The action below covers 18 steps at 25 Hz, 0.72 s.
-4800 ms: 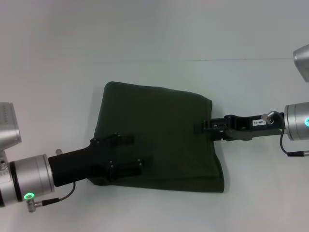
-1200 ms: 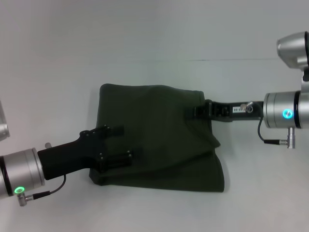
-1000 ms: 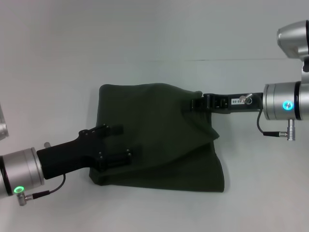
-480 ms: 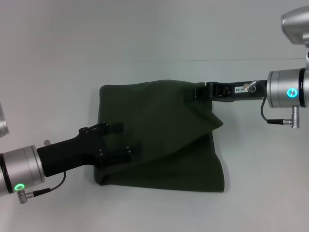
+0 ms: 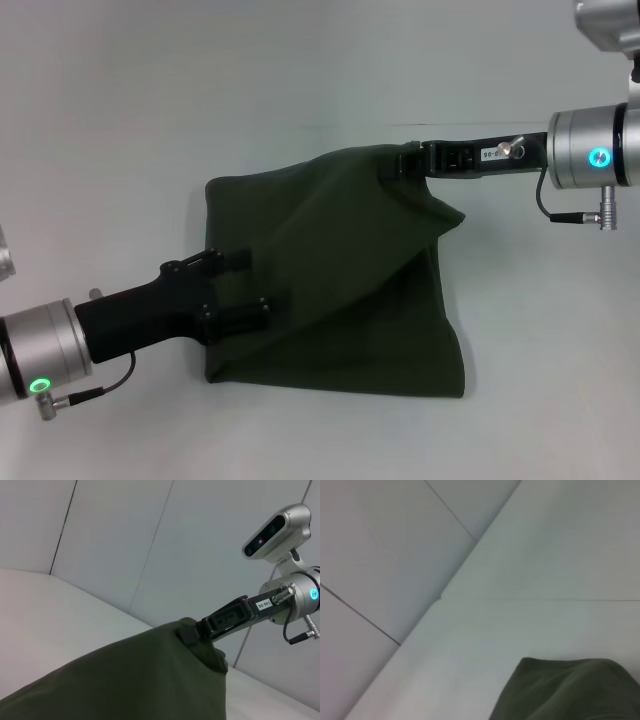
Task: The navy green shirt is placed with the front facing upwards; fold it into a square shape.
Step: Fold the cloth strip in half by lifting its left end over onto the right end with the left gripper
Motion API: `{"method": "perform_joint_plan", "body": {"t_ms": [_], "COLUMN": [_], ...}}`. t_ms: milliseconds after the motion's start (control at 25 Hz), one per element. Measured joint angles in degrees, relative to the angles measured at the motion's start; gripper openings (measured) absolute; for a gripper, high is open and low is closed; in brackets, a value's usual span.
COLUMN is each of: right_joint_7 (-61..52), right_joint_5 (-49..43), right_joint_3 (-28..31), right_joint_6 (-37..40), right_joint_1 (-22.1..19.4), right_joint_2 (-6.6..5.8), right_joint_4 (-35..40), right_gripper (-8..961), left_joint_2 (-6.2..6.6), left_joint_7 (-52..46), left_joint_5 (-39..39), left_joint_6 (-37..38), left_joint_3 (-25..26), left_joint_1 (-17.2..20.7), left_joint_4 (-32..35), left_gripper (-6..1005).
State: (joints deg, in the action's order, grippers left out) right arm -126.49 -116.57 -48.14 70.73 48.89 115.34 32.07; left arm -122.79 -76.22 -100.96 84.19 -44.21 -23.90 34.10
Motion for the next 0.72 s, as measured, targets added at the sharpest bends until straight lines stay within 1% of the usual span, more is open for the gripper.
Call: {"method": "perform_joint_plan", "body": {"t_ms": [160, 400, 520, 720], "right_joint_7": [-0.25, -0.33, -0.33, 0.12], "right_joint_5": [-0.03, -0.07, -0.07, -0.09], "right_joint_3": [-2.49, -2.44, -2.45, -2.8], "right_joint_6": [-1.75, -2.77, -2.95, -4.29], "right_joint_1": [-0.45, -2.2, -2.09, -0.93], "right_joint_2": [-0.1, -1.16, -1.67, -1.77], "right_joint_4": [-0.05, -0.21, -0.12, 0.34], "right_gripper": [77, 81, 84, 87], "left_joint_2": [-0.11, -0.24, -0.38, -0.44], "left_joint_7": [-0.28, -0.63, -0.87, -1.36], "left_joint_5": [0.0, -0.03, -0.04, -0.19], "left_joint_6": [0.0, 0.1, 0.14, 0.03], "left_joint_3": [0.01, 0.0, 0.0, 0.0], "left_joint_1": [0.2, 0.29, 0.28, 0.02], "left_joint_4": [-0.17, -0.18, -0.28, -1.05], "left_gripper": [918, 919, 920, 920]}}
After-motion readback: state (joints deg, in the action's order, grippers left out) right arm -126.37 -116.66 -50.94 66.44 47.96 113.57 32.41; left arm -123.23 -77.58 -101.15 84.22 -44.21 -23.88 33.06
